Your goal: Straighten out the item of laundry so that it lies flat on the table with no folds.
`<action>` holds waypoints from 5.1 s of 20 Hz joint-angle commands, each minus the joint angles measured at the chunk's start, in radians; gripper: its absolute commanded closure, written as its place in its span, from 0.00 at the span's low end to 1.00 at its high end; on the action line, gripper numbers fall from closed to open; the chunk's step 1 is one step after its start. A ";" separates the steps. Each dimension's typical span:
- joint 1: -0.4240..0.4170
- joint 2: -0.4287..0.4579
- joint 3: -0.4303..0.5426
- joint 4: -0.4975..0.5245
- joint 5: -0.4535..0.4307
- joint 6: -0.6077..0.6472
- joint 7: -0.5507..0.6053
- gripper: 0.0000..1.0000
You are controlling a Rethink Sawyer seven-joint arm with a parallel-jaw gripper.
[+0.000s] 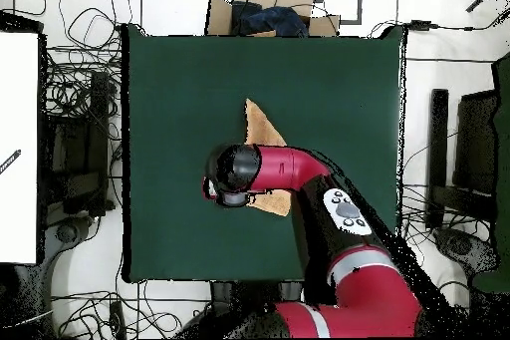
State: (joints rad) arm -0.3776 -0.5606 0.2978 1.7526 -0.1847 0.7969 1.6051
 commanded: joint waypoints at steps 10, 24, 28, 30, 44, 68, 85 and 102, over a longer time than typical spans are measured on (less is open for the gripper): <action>-0.015 0.072 -0.008 -0.030 -0.032 -0.084 0.075 0.00; -0.023 0.081 -0.006 -0.062 -0.070 -0.238 0.069 0.00; -0.017 0.077 -0.021 -0.059 -0.079 -0.300 0.074 0.00; -0.013 0.075 -0.031 -0.056 -0.080 -0.321 0.082 0.00; 0.003 0.091 -0.076 -0.067 -0.115 -0.298 0.061 0.00; 0.019 0.050 -0.103 -0.026 -0.148 -0.371 0.114 0.00; 0.064 0.063 -0.128 0.002 -0.137 -0.398 0.156 0.00; 0.042 0.261 -0.080 -0.130 -0.135 -0.385 0.047 0.00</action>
State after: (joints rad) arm -0.3301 -0.4252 0.1947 1.7053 -0.2738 0.4715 1.6053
